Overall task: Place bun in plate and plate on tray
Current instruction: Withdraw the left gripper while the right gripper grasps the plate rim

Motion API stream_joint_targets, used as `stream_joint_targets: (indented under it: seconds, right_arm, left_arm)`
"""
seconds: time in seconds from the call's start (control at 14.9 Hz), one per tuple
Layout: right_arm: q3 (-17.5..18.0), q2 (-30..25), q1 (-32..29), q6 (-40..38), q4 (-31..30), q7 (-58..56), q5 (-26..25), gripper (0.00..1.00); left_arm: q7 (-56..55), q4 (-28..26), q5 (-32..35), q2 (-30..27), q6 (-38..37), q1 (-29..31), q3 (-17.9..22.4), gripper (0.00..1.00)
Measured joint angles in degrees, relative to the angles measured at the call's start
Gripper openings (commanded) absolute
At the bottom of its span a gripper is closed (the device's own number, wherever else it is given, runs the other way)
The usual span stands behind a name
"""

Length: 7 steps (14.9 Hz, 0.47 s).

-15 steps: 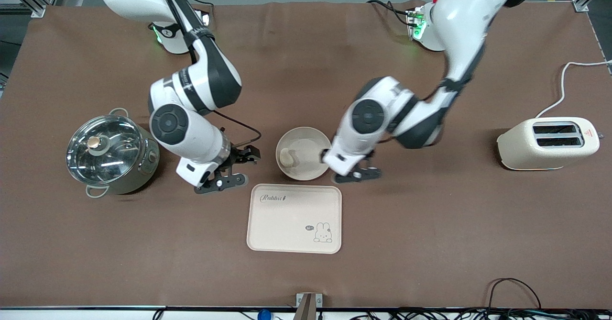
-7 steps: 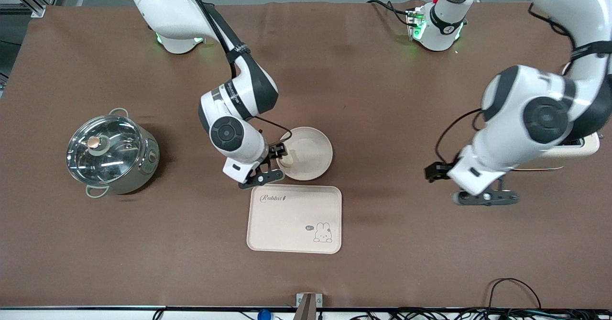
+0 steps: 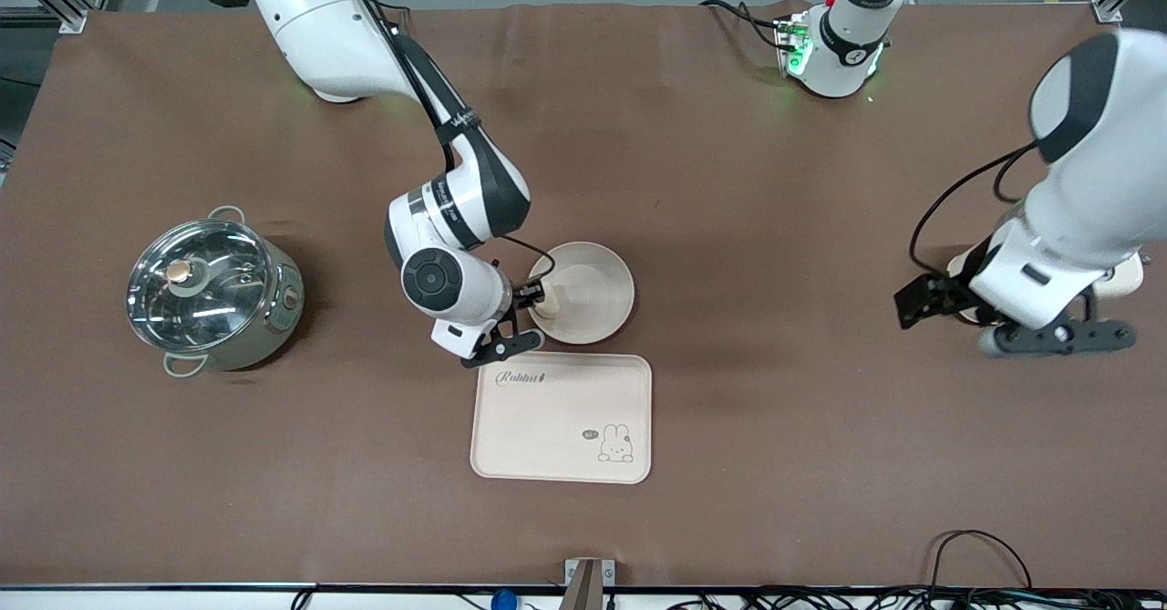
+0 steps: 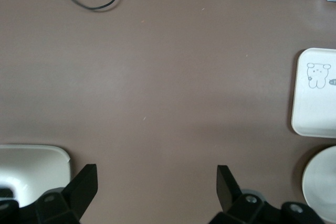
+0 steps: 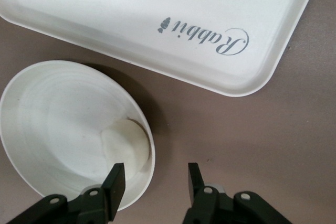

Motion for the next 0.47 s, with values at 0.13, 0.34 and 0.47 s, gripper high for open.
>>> stream_joint_targets:
  seconds: [0.13,0.34,0.47]
  right_arm:
    - [0.03,0.68,-0.10,-0.03,-0.01,-0.39,0.06,0.55]
    - [0.51,2.05,-0.05,0.39,-0.01,-0.60,0.17,0.52]
    - [0.91,2.74,-0.01,0.50,0.00,-0.69,1.00,0.52]
  left_arm:
    - [0.01,-0.02,-1.71,-2.93,-3.41,0.40,0.47,1.00]
    - [0.09,-0.12,-6.01,-7.70,-7.52,-4.89,7.83,1.00]
    - [1.84,-0.19,-8.08,-10.89,-9.33,-13.44,18.06,1.00]
